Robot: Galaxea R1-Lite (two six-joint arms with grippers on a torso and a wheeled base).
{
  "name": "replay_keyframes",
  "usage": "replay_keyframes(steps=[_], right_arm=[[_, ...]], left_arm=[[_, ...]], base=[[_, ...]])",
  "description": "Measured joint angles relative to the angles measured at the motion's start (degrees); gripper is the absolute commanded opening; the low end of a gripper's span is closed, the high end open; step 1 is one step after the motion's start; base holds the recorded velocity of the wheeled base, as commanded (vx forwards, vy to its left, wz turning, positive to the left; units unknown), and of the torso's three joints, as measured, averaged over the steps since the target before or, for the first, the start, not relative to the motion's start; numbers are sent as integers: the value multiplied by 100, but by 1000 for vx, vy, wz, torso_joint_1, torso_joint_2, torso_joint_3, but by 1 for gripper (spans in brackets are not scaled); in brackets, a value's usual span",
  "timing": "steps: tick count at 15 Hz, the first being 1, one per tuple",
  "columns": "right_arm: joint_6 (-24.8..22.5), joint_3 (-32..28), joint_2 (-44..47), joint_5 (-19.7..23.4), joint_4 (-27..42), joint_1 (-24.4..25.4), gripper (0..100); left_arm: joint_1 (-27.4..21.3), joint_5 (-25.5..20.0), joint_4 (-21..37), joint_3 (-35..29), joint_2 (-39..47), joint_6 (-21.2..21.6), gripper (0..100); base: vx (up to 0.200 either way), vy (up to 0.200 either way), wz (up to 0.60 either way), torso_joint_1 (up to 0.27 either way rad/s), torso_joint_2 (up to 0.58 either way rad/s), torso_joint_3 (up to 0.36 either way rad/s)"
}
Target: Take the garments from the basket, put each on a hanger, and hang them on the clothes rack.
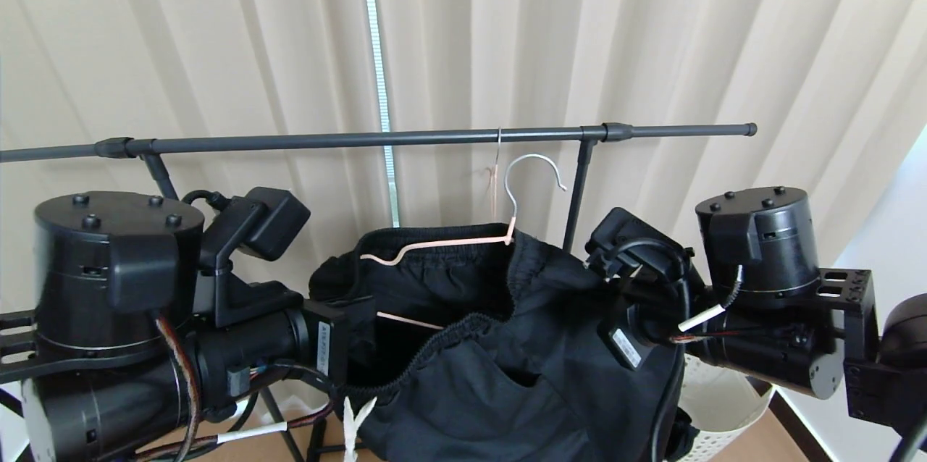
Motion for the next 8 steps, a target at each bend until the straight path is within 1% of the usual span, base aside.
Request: replay_keyframes(steps=[2,4,6,8], right_arm=[[134,24,197,30,-288,69,0],[156,45,356,34,-411,91,0],[160,89,446,72,-438,96,0],[154,157,482,143,-443,100,0]], left_arm=[[-252,2,6,-41,-46,-9,0],[-422,0,13,-123,-69,-18,0],[-512,2,13,-226,-78,-154,0],[-534,2,16,-311,-78,-197,0]], base=[[0,0,0,0,0,0],[0,0,0,0,0,0],[0,0,0,0,0,0],[0,0,0,0,0,0]])
